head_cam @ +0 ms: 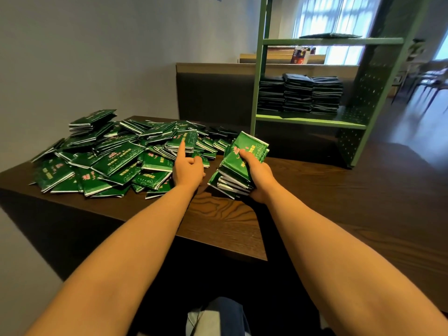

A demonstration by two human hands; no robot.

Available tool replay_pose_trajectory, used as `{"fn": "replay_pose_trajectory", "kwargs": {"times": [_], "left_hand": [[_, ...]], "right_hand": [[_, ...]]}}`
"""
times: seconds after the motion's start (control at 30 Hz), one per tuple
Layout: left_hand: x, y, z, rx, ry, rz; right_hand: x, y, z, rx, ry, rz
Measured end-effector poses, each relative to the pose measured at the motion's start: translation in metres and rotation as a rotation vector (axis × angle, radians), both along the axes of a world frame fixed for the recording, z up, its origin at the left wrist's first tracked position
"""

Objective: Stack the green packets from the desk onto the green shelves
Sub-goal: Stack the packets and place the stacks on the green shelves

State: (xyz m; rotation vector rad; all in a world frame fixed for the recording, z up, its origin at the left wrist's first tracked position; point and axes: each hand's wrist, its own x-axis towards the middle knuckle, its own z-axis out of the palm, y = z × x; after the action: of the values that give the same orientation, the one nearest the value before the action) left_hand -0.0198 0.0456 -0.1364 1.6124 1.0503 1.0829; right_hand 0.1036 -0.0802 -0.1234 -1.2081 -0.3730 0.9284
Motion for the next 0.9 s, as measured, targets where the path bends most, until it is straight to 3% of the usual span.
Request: {"fn": "replay_pose_trajectory", "kwargs": {"times": [0.17,0.27,0.5,0.7,0.83,0.9], "left_hand": [[0.003,0.003,-0.013,0.135,0.005,0.096],[0.002,0.004,-0.005,0.056,-0.120,0.065],[0.010,0.009,0.006,-0.029,-0.133,0.087],[0.005,0.003,0.008,-0.124,-0.254,0.115],[0.006,0.017,0.020,-0.099,-0.128,0.041],[0.006,0.026,0.026,-0.031,0.062,0.012]], "right_hand": [[0.004,-0.001,-0.004,0.015,0.024,-0.007],[0.005,-0.005,-0.002,0.036,0.056,-0.008],[0.004,-0.007,0.000,0.043,0.081,0.005],[0.002,-0.007,-0.001,0.049,0.097,0.001],[0.002,-0.009,0.001,0.052,0.114,0.000],[0.004,-0.009,0.000,0.054,0.124,0.001]]}}
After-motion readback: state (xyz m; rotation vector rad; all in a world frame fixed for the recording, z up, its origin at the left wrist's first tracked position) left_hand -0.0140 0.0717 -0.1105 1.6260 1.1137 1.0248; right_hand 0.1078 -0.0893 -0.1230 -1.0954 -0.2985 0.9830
